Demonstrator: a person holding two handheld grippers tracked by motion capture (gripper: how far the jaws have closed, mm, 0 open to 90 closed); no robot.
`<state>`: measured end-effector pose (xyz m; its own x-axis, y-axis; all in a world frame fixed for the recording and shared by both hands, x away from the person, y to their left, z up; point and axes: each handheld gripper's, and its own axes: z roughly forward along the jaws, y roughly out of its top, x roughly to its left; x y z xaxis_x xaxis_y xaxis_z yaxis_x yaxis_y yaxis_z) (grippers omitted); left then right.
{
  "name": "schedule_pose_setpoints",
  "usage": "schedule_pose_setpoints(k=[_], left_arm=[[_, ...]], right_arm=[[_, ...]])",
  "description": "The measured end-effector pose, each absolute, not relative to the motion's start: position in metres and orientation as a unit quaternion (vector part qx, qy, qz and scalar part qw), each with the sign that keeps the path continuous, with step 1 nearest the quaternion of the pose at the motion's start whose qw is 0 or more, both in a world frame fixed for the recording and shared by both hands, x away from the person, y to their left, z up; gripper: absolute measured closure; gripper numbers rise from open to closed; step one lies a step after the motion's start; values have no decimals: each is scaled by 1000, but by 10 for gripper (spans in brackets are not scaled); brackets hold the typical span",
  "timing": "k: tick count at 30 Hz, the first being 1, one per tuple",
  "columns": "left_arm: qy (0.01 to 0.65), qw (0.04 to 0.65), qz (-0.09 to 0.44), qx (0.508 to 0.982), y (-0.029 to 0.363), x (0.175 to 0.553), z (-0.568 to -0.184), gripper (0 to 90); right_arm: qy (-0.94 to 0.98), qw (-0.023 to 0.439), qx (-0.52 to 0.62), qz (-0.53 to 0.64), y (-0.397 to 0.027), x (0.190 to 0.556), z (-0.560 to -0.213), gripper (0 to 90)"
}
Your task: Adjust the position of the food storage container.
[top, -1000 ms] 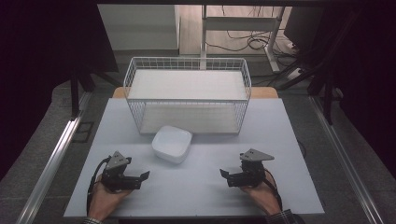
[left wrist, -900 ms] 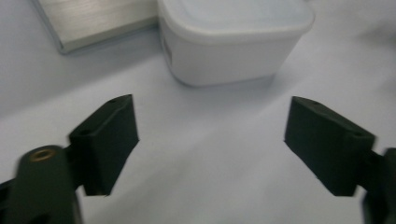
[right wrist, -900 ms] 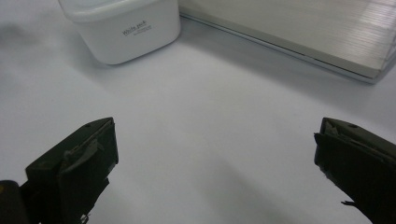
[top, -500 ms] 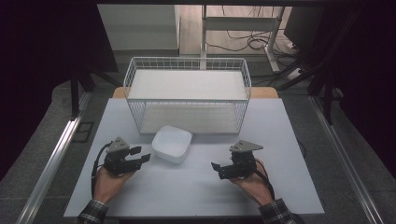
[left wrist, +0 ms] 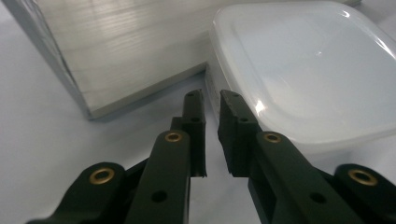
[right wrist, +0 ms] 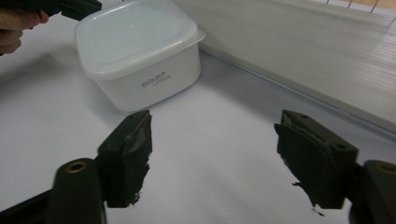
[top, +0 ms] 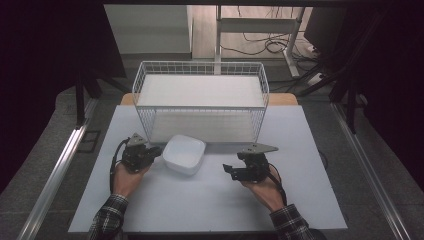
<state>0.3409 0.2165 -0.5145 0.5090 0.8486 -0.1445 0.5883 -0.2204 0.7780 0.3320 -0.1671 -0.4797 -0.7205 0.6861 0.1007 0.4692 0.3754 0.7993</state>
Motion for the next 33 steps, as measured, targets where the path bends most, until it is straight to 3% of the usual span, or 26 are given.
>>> schedule_pose_setpoints(k=[3, 12, 15, 21, 33], left_arm=[[466, 415, 150, 767, 213, 341, -517, 832], [448, 446, 117, 766, 201, 325, -515, 832], [426, 445, 116, 779, 192, 325, -515, 830], [462, 431, 114, 767, 196, 341, -525, 833], [437, 425, 110, 785, 171, 332, -521, 896]], right_arm=[[830, 118, 347, 420, -162, 336, -481, 420], [832, 115, 342, 421, -156, 344, -479, 550], [837, 110, 342, 413, -153, 349, -483, 666], [828, 93, 367, 413, -145, 365, -489, 825], [839, 94, 367, 390, -123, 375, -499, 889]])
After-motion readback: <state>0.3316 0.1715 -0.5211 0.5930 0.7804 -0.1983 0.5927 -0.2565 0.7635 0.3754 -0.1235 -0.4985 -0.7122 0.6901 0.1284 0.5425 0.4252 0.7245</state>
